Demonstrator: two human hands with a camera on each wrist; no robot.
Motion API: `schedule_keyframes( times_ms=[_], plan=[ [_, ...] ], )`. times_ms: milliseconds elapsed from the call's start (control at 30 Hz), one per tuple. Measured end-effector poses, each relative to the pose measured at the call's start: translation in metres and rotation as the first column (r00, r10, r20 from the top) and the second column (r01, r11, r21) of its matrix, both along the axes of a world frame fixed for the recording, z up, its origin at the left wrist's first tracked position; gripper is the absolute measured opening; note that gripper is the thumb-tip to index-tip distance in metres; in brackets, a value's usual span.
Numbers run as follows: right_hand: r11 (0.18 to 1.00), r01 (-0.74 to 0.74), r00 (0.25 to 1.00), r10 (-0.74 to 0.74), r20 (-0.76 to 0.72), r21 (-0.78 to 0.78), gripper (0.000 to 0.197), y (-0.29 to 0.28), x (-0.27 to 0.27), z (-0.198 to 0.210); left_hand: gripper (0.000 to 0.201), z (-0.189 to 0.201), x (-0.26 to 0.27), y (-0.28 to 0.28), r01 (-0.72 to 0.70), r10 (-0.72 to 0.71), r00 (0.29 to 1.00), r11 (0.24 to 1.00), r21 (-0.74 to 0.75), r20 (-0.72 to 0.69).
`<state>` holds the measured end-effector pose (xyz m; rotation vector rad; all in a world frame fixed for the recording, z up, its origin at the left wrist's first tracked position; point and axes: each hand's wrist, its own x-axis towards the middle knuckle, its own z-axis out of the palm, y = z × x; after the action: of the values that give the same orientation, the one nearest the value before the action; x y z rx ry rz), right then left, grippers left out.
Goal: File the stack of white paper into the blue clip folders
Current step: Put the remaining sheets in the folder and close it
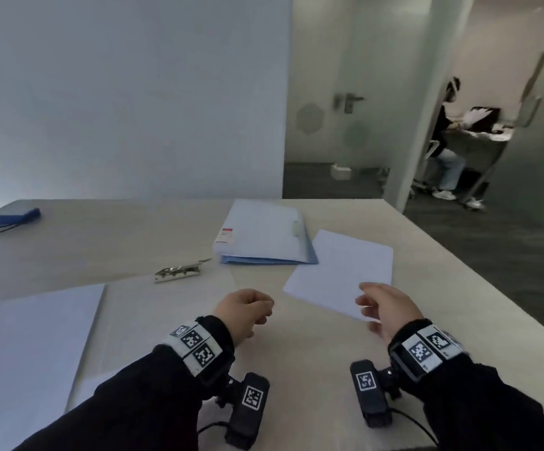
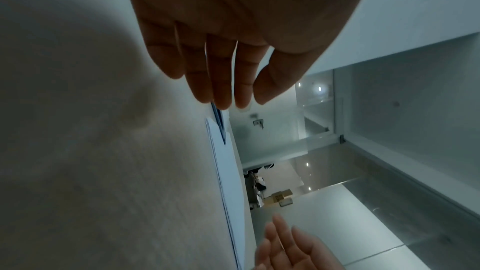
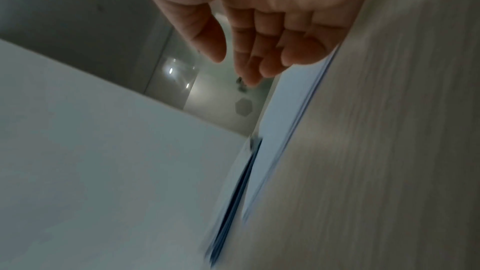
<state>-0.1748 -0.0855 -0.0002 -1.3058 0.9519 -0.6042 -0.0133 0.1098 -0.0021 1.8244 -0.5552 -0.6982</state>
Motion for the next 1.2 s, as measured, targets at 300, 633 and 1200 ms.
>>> schedule_keyframes(
  times_ms=[300, 633, 1200],
  plan=[
    [0.974, 0.146, 0.983, -0.163, 0.089, 0.171, 0.022, -0.074, -0.052, -0.011, 0.056, -0.003, 0.03, -0.115, -0.062, -0.077, 0.949, 0.906, 0.418, 0.307],
    [0.949, 0.096, 0.976, -0.149, 0.159, 0.3, 0.02, -0.086, -0.084, -0.025, 0.07, 0.0, 0.015, -0.165, -0.101, -0.434, 0.791, 0.603, 0.791, 0.431],
    [0.906, 0.398, 0.861, -0.423, -0.283, -0.146, 0.02, -0.104, -0.245, -0.003, 0.082, -0.004, -0.139, -0.2, 0.168, -0.696, 0.616, 0.573, 0.802, 0.368]
  ],
)
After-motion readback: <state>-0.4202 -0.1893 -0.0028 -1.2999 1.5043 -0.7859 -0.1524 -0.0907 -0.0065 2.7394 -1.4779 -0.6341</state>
